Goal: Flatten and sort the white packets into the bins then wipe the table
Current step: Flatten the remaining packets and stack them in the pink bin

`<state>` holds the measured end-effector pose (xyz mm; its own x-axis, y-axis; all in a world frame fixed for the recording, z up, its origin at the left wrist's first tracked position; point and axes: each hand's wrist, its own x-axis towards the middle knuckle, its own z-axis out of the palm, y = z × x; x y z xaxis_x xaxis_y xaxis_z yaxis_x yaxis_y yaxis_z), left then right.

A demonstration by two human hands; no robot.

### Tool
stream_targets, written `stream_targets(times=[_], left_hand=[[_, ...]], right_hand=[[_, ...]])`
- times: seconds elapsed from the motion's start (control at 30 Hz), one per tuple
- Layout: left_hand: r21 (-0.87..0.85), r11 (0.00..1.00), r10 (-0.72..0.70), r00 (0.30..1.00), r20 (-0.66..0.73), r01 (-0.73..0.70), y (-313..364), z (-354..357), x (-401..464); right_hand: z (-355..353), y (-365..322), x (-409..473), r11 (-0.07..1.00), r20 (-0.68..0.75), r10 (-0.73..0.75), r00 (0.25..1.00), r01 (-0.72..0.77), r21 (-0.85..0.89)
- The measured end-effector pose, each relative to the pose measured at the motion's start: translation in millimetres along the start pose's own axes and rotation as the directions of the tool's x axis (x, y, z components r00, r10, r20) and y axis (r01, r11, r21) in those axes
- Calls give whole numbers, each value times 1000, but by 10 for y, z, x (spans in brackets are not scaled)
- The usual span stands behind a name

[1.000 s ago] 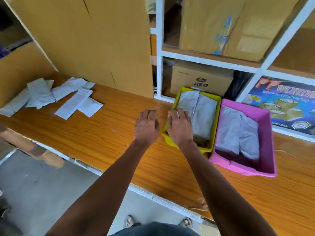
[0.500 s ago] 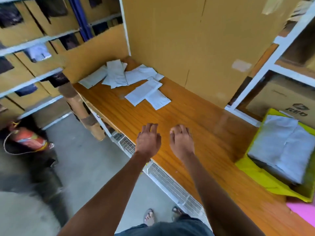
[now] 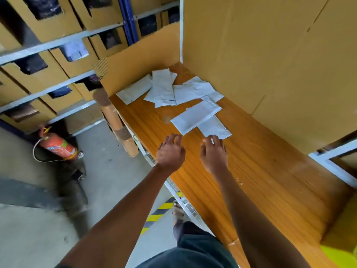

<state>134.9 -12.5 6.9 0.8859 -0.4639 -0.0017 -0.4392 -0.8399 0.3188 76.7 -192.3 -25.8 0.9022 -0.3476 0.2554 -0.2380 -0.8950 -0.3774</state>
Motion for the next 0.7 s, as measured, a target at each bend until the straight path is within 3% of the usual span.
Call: stream_targets(times=[0.4,0.53,0.7], left_hand=[[68,979,187,977,104,-195,-82,103,1431],[75,948,288,933,215,-310,-94,207,1784],[37,915,358,851,384,-402,-139,300,2085]], right_hand=[[470,272,967,984,91,151,984,-141,-109],[577,283,1012,971,152,209,966,-187,-147],[585,187,974,939,117,298,947,-269,-213]])
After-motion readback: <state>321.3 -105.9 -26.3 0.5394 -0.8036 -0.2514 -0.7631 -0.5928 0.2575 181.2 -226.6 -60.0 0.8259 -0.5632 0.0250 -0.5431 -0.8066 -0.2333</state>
